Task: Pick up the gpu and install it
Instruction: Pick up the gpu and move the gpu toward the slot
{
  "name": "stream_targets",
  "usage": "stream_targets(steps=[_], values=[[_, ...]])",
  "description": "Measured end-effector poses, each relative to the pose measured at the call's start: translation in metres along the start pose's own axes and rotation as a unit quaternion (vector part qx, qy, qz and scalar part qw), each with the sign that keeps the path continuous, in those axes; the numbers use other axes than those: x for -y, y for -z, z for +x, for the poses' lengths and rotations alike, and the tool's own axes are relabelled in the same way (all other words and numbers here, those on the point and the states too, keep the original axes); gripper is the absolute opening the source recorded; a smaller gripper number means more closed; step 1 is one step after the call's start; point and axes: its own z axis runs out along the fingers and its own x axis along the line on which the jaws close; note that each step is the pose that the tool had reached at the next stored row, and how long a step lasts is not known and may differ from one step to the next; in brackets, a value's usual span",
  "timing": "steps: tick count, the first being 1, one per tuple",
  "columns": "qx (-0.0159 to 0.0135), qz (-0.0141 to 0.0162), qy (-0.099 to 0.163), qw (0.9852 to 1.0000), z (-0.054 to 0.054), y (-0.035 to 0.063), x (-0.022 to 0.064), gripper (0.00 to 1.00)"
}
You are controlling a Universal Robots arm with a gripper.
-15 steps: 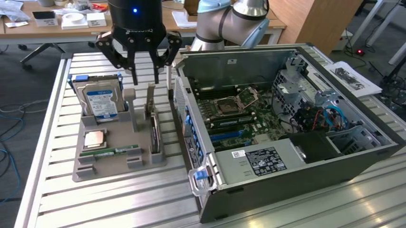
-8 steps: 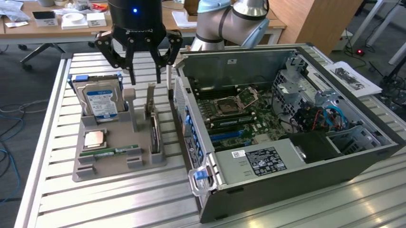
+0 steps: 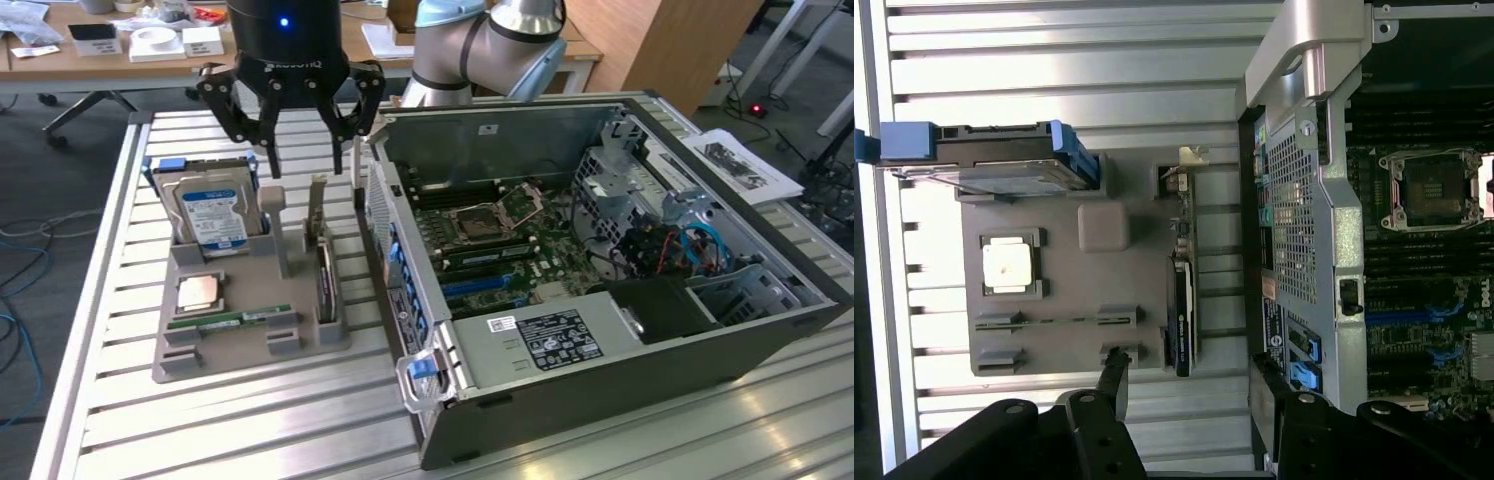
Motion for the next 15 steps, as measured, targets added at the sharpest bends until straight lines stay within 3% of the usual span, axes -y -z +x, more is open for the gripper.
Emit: stream_targets(steps=[15], values=[[0.0, 0.0, 0.0, 1.0, 0.0, -0.0106, 0.0005, 0.6]])
